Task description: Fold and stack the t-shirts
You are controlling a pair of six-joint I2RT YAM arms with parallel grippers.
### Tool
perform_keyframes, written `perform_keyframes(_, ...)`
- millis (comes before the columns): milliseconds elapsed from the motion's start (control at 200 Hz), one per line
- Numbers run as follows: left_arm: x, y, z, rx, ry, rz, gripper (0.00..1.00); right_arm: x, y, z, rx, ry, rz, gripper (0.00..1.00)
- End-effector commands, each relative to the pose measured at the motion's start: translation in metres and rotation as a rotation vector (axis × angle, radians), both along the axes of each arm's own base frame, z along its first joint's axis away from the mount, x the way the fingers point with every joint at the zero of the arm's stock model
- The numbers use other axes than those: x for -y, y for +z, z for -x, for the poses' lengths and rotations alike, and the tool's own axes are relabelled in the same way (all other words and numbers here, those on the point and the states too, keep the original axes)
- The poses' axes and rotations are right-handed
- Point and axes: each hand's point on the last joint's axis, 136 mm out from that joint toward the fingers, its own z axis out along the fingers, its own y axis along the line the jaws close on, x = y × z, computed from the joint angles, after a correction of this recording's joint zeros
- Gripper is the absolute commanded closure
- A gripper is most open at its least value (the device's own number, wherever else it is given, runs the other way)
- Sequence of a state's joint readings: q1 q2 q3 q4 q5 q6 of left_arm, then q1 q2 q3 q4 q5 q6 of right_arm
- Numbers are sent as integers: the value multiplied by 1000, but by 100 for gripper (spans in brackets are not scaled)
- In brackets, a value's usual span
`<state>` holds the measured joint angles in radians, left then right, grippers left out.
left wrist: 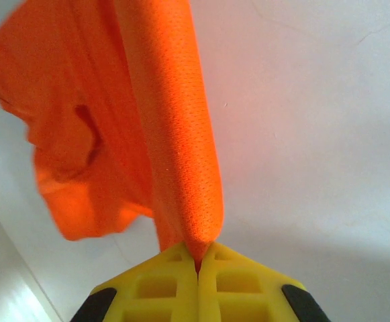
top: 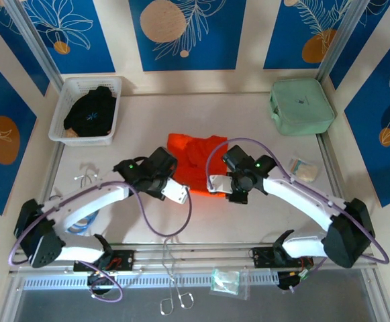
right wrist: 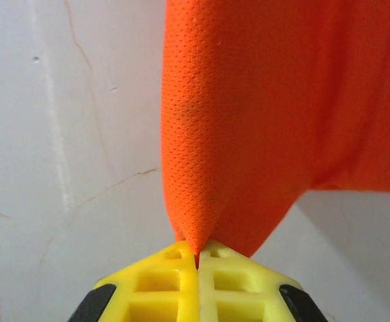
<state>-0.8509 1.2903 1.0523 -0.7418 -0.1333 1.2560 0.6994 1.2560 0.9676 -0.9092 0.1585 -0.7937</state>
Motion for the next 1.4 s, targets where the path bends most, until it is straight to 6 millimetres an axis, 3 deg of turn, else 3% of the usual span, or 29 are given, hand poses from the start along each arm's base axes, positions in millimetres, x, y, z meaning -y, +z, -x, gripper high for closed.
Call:
perform_keyframes(0, -15, 14, 20, -26, 20, -29, 100, 10, 11, 19, -37, -42, 27, 100)
perform_keyframes(170, -17, 32, 21, 1, 41, -22, 100, 6, 34, 11, 11, -76, 0, 100)
perform_keyframes(410, -21, 51, -12, 32, 145, -20, 100, -3, 74, -40, 105, -133, -55, 100)
perform_keyframes(555, -27, 60, -33, 57, 187, 40, 100, -13, 86, -68, 109, -104, -83, 100)
perform_keyframes(730, -33, 66, -73, 94, 261, 138, 100, -20, 84, -113, 105, -111, -76, 100)
perform_keyframes(916, -34, 57, -118, 94, 324, 224, 100, -28, 83, -166, 131, -158, -93, 100)
perform_keyframes(1121, -39, 28, -174, 85, 408, 244, 100, -27, 61, -220, 139, -259, -88, 100)
perform_keyframes(1396, -55, -20, -232, 117, 515, 243, 100, -24, 7, -285, 180, -395, -96, 100)
